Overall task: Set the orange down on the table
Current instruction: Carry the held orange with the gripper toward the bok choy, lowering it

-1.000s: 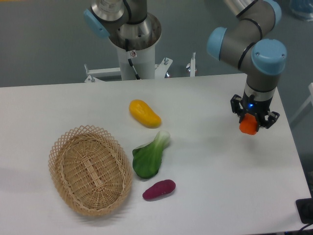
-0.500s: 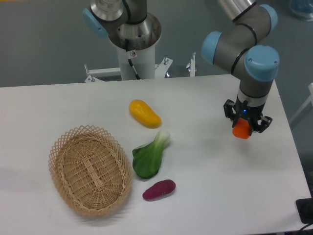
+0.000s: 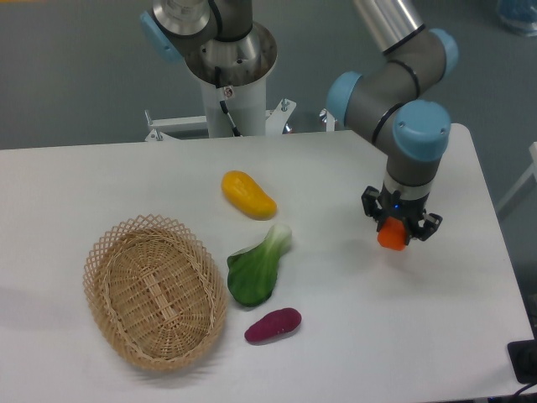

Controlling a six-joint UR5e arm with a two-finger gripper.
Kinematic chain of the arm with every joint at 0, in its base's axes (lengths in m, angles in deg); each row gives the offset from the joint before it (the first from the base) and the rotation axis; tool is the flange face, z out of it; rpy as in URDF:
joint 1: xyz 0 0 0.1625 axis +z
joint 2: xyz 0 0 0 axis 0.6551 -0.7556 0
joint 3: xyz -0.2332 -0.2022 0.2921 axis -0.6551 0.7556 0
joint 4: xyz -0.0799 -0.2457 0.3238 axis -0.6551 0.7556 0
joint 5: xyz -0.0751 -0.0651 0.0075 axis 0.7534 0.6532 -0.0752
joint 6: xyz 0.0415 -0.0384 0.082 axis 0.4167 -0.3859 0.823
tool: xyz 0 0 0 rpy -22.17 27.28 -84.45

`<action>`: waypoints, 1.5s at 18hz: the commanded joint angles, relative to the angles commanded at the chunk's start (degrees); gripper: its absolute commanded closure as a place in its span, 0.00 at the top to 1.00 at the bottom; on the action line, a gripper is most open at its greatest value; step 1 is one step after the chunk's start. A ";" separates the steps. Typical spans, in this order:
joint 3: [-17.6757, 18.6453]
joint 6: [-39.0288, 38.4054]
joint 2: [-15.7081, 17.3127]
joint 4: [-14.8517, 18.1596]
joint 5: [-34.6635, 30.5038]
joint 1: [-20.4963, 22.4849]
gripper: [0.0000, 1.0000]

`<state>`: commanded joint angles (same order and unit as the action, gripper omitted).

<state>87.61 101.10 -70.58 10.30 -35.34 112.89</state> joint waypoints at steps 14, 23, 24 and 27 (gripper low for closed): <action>0.27 0.18 -1.14 0.09 0.27 -1.49 0.33; 0.27 -0.17 -1.41 0.09 -0.17 -4.83 0.98; 0.18 -0.78 -1.06 0.17 -0.17 -4.92 1.00; 0.09 -0.79 -0.35 0.26 -0.26 -4.83 1.00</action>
<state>87.70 100.31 -70.93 10.56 -35.60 108.05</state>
